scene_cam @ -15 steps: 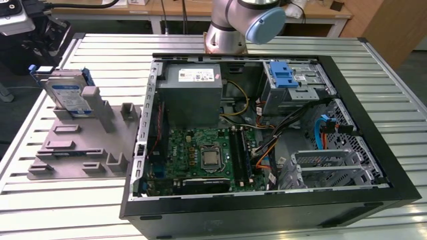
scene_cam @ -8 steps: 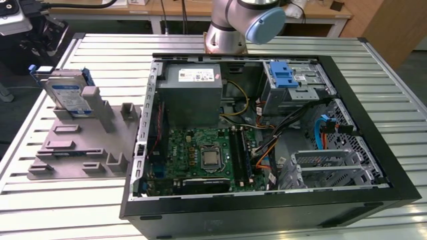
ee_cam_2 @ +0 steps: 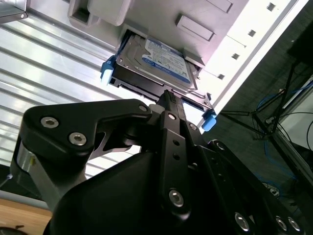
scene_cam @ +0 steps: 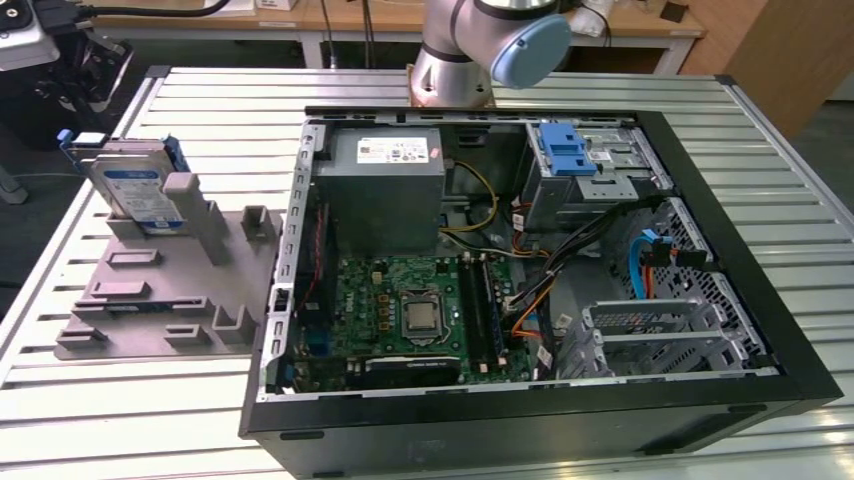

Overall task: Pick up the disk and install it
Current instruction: 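Pick up the disk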

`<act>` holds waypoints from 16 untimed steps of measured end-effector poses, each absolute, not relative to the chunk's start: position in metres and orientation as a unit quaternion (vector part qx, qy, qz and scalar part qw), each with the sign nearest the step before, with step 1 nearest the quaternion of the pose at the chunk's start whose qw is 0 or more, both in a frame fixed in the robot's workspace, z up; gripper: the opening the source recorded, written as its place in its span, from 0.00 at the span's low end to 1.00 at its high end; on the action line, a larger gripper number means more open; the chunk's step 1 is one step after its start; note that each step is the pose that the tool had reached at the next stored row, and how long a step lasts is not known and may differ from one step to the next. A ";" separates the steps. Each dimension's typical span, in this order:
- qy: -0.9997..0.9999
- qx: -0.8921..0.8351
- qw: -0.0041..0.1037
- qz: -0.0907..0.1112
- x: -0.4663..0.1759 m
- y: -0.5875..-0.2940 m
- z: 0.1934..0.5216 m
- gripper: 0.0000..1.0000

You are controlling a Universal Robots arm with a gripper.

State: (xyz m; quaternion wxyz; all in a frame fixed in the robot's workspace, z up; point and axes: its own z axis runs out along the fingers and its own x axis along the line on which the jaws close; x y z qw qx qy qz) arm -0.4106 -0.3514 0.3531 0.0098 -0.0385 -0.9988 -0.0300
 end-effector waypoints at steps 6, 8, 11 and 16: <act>-0.999 -0.038 0.010 -0.030 -0.413 -0.351 0.353 0.11; -0.999 -0.038 0.010 -0.030 -0.414 -0.351 0.353 0.11; -0.999 -0.038 0.010 -0.030 -0.416 -0.351 0.353 0.11; -0.999 -0.038 0.010 -0.030 -0.418 -0.351 0.353 0.11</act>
